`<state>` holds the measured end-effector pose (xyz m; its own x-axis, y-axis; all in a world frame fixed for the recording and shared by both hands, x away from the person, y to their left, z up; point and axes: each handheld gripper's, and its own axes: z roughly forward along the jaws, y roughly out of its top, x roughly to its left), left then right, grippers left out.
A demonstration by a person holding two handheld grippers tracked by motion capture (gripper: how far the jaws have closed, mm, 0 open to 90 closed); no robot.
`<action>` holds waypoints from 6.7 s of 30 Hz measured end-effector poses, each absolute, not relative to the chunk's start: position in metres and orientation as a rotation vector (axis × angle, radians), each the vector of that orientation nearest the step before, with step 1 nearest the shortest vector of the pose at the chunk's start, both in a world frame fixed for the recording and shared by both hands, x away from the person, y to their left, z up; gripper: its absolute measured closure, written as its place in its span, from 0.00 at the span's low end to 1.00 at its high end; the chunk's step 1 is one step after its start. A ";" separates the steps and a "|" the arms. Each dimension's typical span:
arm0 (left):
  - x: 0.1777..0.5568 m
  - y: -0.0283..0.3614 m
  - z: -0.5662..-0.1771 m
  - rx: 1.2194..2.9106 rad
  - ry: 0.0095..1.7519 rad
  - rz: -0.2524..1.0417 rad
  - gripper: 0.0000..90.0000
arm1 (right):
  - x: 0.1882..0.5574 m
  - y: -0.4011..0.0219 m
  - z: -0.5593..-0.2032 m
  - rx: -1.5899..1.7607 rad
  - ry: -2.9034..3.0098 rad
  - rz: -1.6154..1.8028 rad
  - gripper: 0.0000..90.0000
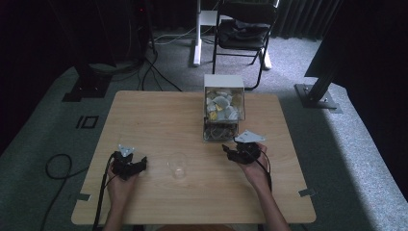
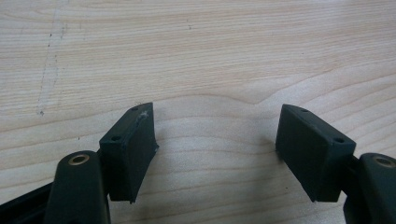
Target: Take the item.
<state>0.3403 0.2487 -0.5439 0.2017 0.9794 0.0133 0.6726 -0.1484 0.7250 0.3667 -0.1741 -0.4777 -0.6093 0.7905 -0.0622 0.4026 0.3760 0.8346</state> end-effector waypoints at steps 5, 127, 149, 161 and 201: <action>0.340 0.249 -0.544 1.893 1.534 0.674 0.33 | 0.370 -0.169 -0.477 1.013 2.185 1.148 0.46; 0.340 0.249 -0.544 1.893 1.532 0.676 0.33 | 0.377 -0.142 -0.475 0.959 2.176 1.115 1.00; 0.340 0.249 -0.544 1.893 1.532 0.676 0.33 | 0.371 -0.142 -0.462 0.922 2.148 1.132 1.00; 0.340 0.249 -0.544 1.893 1.532 0.676 0.33 | 0.365 -0.140 -0.453 0.890 2.140 1.138 1.00; 0.340 0.249 -0.544 1.894 1.532 0.675 0.33 | 0.341 -0.121 -0.431 0.760 2.174 1.260 1.00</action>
<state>0.3403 0.2488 -0.5440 0.2028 0.9791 0.0145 0.6712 -0.1498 0.7260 0.3408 -0.1206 -0.4306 -0.7129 0.6852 -0.1493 0.2112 0.4128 0.8860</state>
